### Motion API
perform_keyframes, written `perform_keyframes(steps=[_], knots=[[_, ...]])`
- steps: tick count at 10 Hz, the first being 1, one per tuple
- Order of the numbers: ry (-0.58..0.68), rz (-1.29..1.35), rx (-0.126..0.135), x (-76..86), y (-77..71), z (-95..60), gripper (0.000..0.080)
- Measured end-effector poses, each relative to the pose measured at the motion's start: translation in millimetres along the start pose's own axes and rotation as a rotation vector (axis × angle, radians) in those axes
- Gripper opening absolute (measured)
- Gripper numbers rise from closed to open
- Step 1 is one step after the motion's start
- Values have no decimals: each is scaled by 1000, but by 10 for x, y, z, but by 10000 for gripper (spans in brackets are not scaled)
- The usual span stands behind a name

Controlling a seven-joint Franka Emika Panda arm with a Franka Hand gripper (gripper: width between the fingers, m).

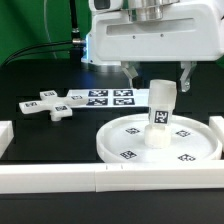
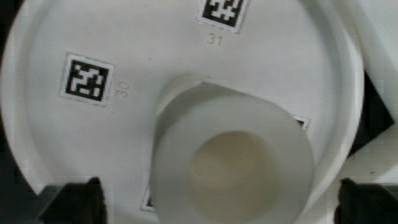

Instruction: Assemble round table

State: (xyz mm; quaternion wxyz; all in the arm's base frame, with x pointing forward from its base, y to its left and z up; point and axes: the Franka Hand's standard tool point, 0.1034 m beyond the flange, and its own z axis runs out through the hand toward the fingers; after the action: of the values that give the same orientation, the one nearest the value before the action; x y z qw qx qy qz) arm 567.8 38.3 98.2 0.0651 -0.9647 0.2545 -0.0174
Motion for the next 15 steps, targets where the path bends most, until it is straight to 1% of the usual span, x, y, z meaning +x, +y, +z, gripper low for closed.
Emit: perform_keyframes(steps=[1,2,6,9,14,15], knots=[[6,-100,-8,-1,-38,-8,649],[6,-143,-8,-13,-62,-7,649],[4,-422,-10,-8,-49,0,649],[11,-703,-25,2,-54,-1,649],[7,-1007,-30,11,-24,6,649],[5,-1091,-36,18,-12,7,649]])
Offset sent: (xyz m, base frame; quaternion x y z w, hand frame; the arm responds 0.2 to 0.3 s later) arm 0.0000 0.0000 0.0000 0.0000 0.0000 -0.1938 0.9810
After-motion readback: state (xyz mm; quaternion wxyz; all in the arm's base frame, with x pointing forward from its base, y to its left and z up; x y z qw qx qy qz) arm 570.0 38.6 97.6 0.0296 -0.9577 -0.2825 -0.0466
